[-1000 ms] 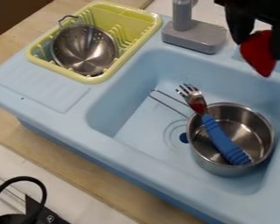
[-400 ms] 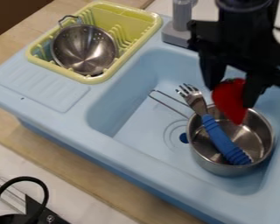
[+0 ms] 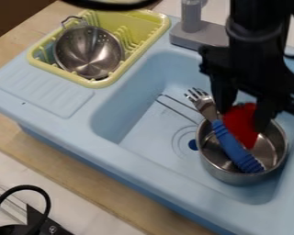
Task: Put strawberry in the silver pot
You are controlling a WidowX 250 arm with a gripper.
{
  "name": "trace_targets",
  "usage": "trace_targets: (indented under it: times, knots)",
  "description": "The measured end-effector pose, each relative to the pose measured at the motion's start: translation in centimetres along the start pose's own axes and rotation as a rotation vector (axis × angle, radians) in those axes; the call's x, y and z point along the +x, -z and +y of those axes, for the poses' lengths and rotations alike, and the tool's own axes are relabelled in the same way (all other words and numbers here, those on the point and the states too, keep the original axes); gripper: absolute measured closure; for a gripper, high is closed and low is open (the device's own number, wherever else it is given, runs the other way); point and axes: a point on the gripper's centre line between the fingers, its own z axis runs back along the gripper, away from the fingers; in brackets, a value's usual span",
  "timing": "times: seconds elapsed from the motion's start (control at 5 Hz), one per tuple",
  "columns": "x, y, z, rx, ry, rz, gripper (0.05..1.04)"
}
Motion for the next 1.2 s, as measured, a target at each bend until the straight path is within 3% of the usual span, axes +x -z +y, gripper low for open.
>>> trace_targets:
  times: [0.4, 0.6, 0.8, 1.2]
  knots:
    - [0.2, 1.3, -0.1, -0.003, -0.018, 0.003, 0.416]
    - [0.0, 1.4, 0.2, -0.014, -0.027, 0.009, 0.147]
    - [0.3, 0.3, 0.4, -0.04, -0.037, -0.022, 0.086]
    - [-0.3, -2.0, 0.4, -0.056, -0.067, -0.042, 0.086]
